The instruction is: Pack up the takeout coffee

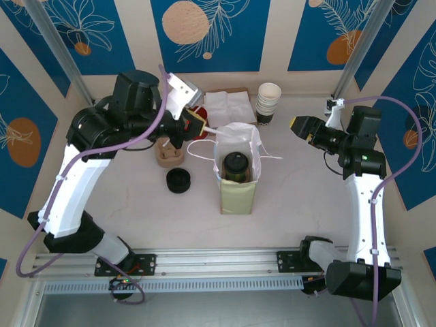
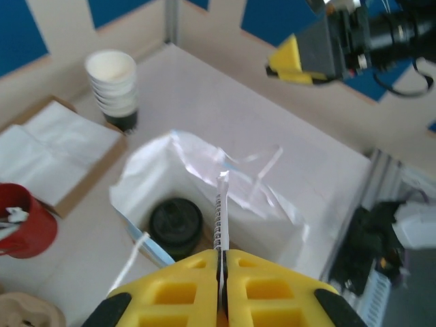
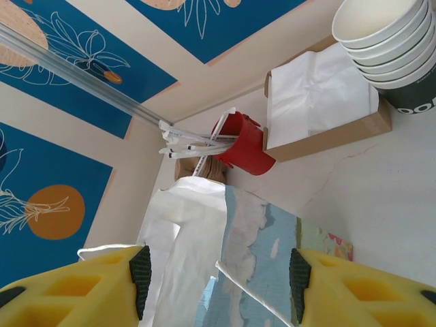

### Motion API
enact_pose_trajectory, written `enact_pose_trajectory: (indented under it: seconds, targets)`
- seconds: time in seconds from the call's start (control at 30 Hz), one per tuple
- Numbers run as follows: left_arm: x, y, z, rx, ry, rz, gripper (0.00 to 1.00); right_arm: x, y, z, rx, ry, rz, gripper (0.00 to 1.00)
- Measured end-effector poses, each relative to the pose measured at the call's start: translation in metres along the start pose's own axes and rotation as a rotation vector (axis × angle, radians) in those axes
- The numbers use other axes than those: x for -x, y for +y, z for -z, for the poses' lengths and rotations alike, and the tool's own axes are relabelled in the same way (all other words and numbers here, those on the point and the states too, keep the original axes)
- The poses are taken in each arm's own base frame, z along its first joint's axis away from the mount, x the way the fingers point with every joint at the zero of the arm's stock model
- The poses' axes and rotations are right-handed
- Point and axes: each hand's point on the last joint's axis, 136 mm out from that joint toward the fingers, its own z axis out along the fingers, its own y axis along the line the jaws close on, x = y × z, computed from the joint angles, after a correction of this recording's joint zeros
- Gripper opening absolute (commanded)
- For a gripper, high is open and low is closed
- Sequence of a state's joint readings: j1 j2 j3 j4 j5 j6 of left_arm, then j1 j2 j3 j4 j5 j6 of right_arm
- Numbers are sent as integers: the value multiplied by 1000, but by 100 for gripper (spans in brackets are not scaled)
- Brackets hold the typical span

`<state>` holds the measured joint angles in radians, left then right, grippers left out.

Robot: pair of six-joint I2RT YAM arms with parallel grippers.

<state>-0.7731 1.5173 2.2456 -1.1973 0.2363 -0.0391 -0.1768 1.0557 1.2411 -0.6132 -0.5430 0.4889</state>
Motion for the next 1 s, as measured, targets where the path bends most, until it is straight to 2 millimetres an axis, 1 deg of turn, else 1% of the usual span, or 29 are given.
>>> enact_pose_trajectory:
  seconds: [0.17,0.3,0.4,0.43,0.53,0.57,0.67,0.77,0.93,1.0]
  targets:
    - [-30,-12,-16,-86,118,-22,9,-2,-2,-2,-1,9,-6,58]
    - [-45,-15,-31,-119,194,-29,8,-3,-4,-5,-2,18,-13,58]
    - [-56,-18,-49,-151,259,-34,8,-4,-6,-6,-4,22,-17,58]
    - [-61,-20,-56,-165,286,-35,11,-4,-6,-6,-4,23,-18,58]
    - [-76,-25,-77,-192,360,-40,26,-5,-7,-7,-5,24,-19,58]
    - [-81,-25,-84,-197,387,-40,34,-5,-7,-7,-5,25,-20,58]
    - [-90,-23,-99,-189,432,-24,53,-6,-8,-7,-6,28,-23,58]
    - [-91,-17,-103,-153,443,-4,58,-6,-8,-8,-7,28,-24,58]
    - [-88,-4,-100,-53,418,36,59,-7,-8,-9,-1,28,-25,58]
    - [-85,1,-97,-19,398,56,61,-7,-8,-10,1,27,-30,58]
